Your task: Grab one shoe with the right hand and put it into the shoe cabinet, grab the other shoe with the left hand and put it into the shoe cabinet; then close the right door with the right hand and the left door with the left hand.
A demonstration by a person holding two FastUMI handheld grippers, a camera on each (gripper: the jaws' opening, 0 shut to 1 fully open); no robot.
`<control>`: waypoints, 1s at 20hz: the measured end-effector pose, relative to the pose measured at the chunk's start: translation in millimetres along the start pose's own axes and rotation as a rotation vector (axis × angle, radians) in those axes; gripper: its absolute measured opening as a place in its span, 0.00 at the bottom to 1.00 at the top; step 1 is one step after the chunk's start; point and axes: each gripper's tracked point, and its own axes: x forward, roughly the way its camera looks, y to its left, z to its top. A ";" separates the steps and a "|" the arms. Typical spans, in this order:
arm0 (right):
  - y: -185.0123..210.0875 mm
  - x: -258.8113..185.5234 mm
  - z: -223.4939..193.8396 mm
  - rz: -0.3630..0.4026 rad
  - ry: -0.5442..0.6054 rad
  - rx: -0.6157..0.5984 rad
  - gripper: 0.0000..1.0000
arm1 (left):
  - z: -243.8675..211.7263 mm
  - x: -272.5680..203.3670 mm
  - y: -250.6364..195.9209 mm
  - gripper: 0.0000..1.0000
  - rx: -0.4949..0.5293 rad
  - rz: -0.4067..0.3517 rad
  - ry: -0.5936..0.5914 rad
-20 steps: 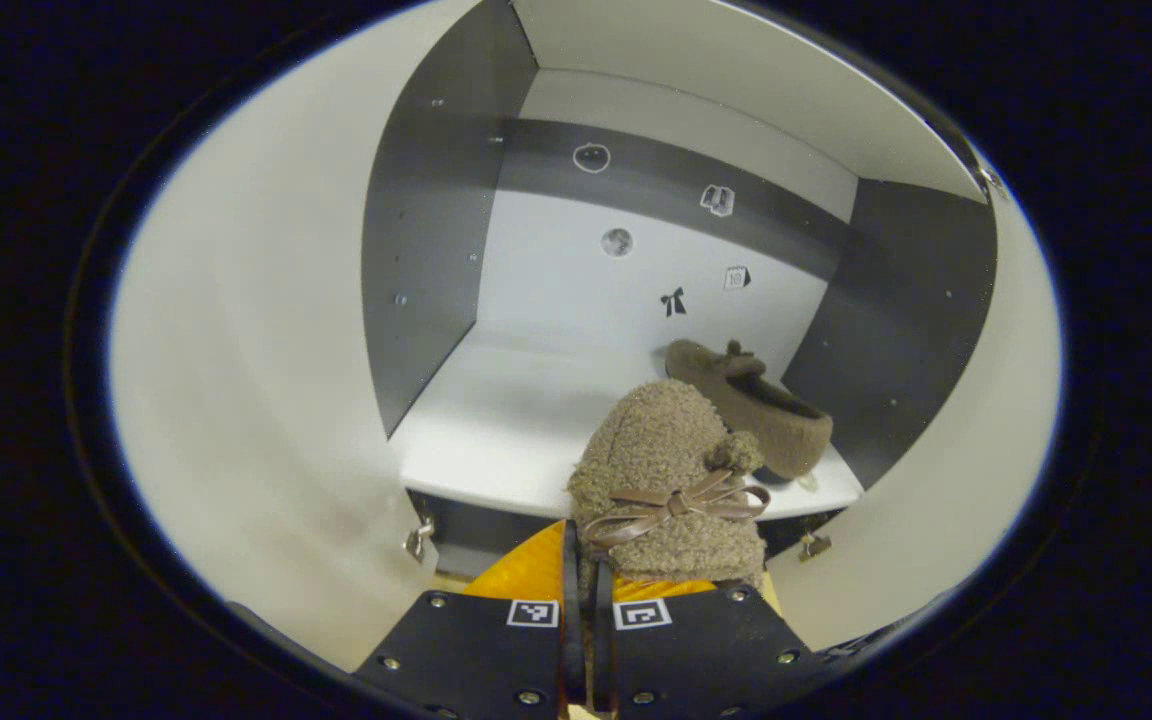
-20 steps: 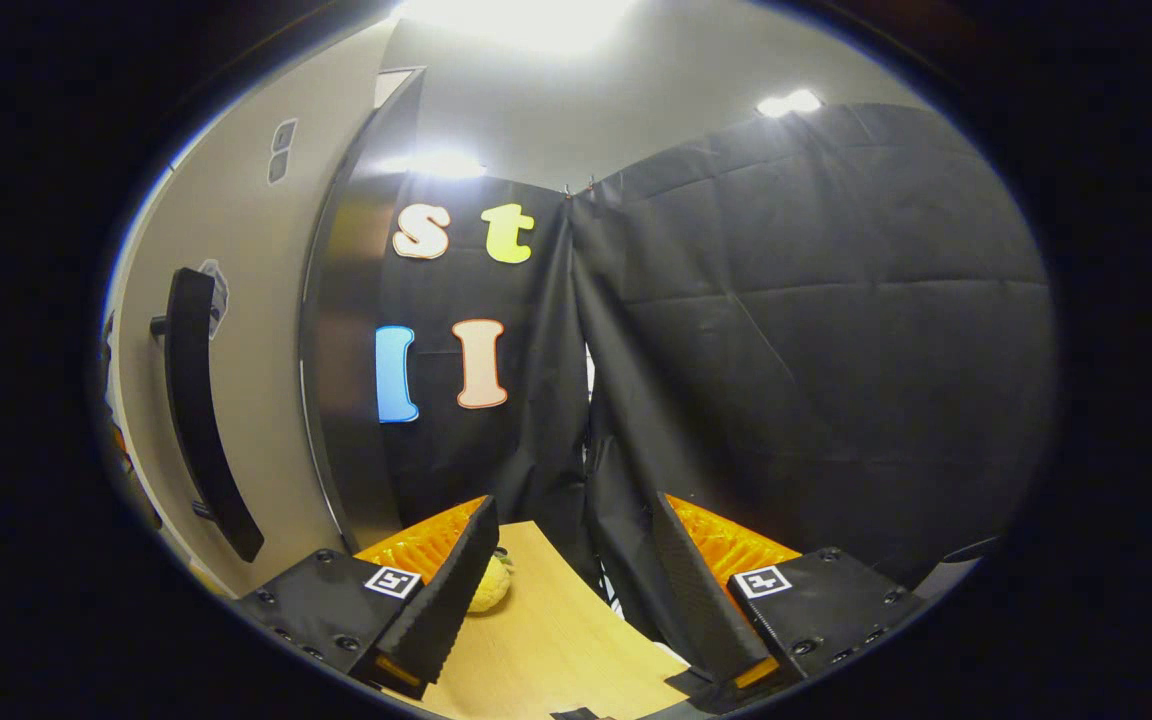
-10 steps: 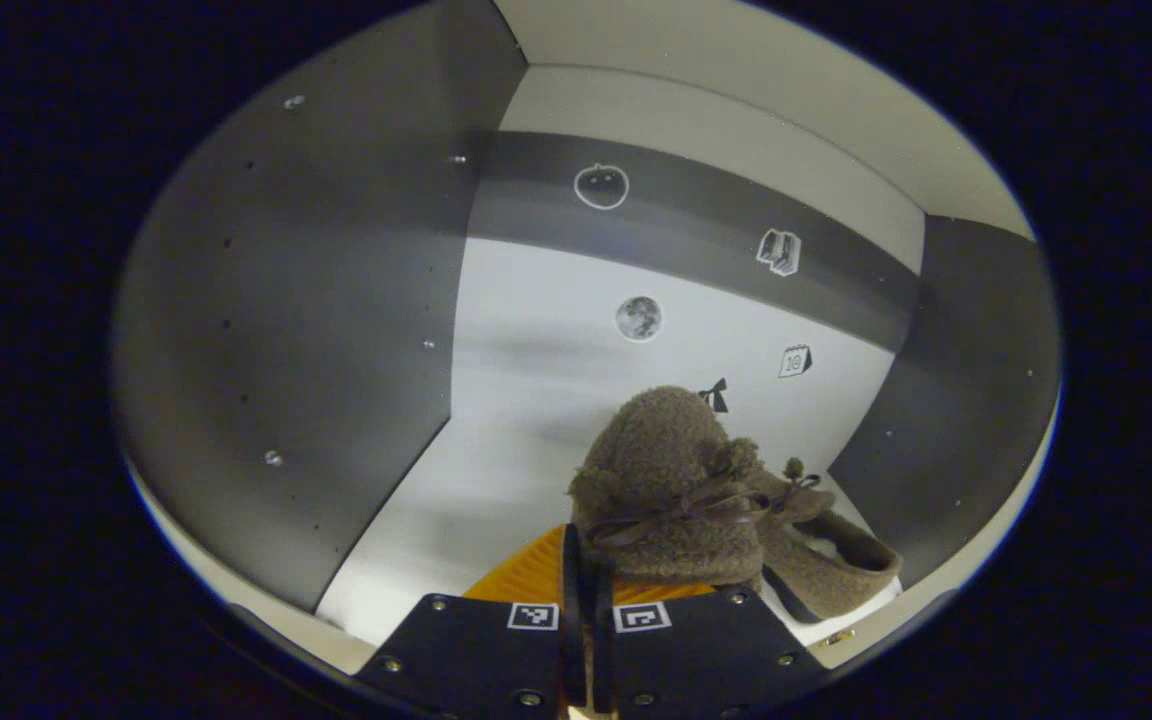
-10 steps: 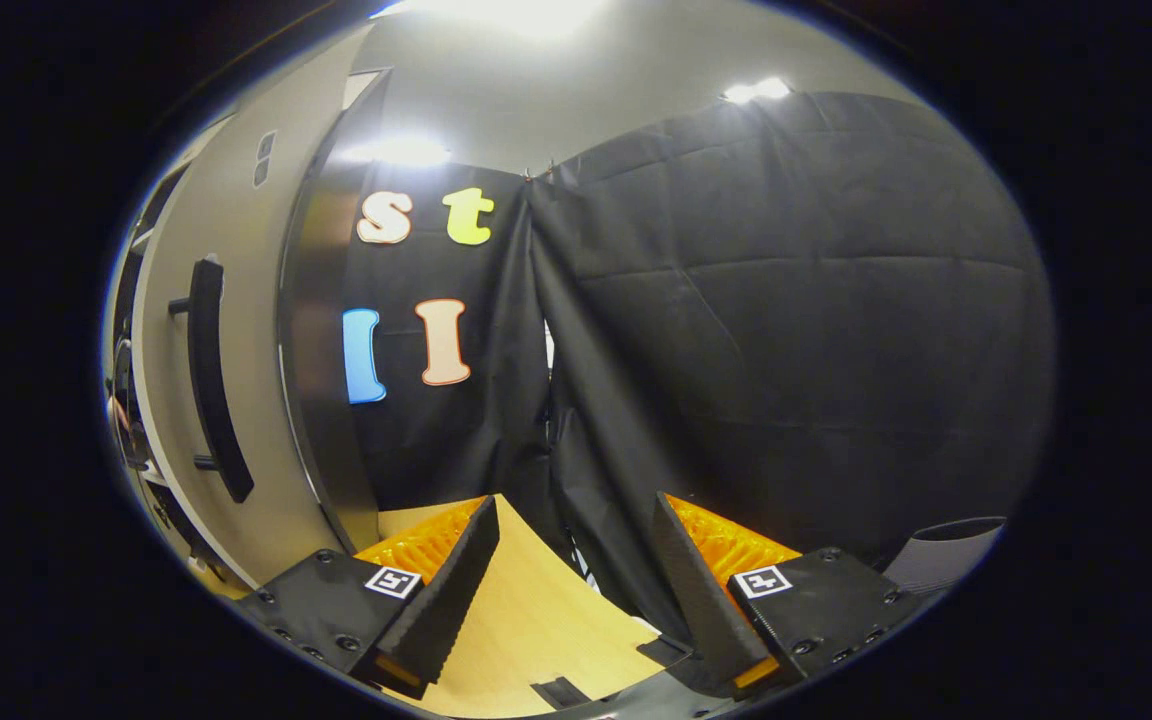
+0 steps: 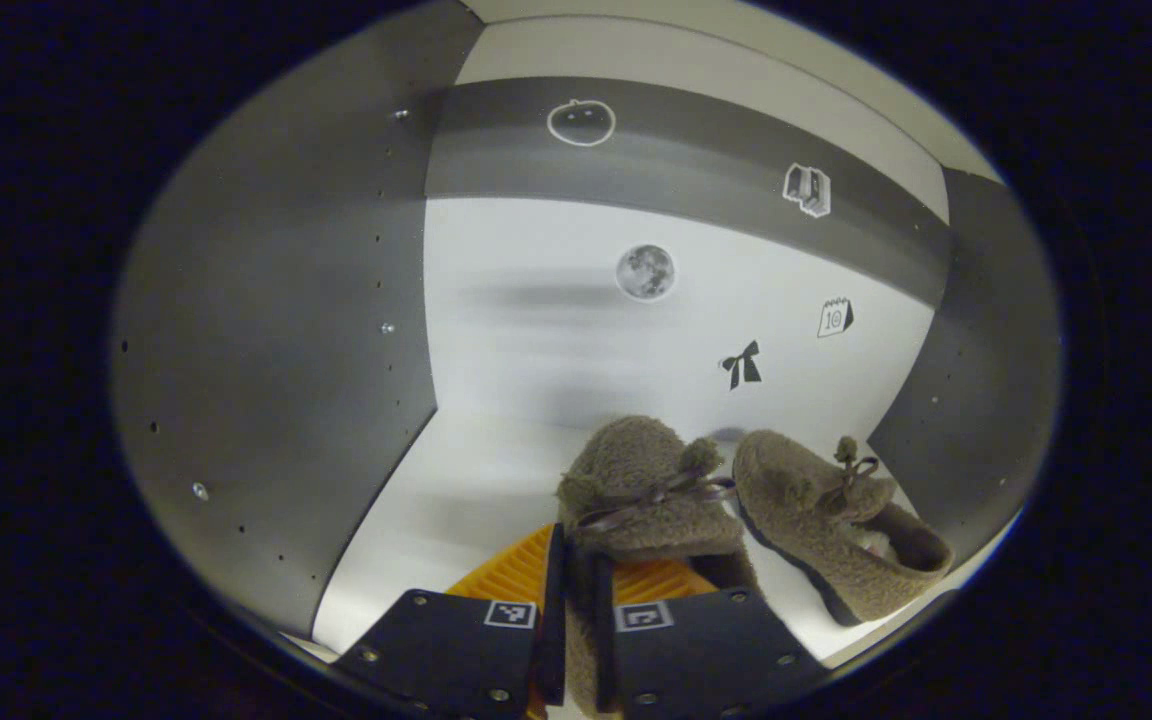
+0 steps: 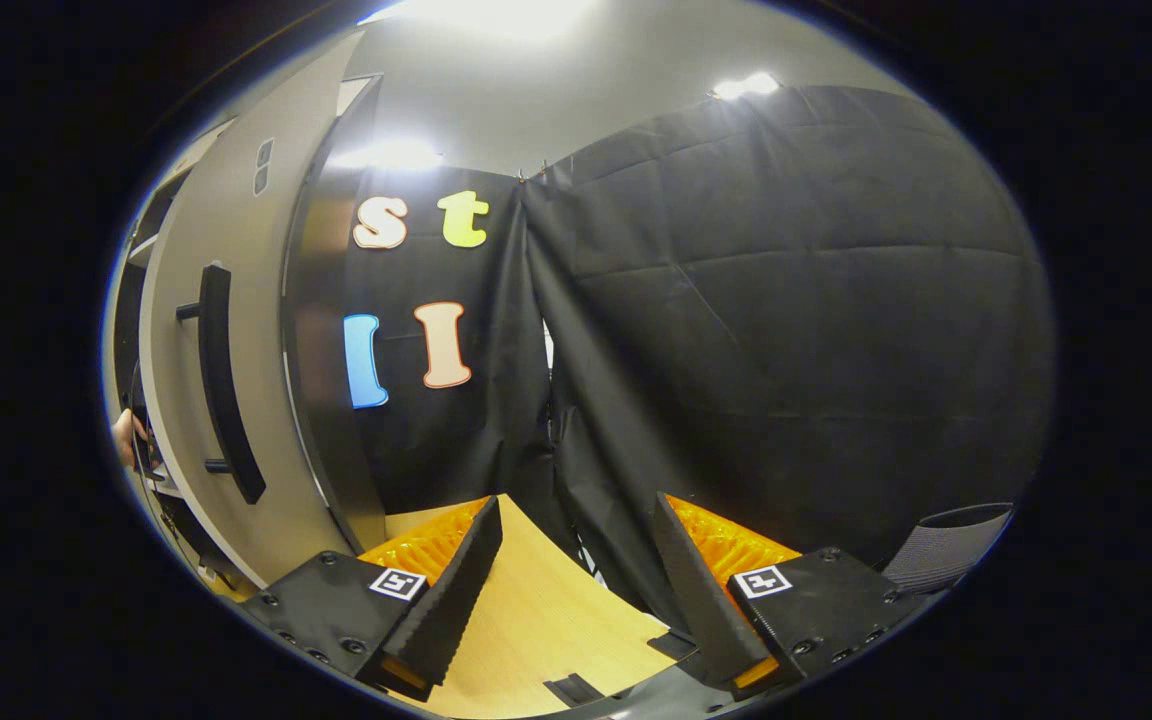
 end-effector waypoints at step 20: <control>68.3 36.8 77.1 0.270 -0.083 -0.028 0.96 | 16.9 -263.1 -6.0 0.95 0.063 0.014 -0.456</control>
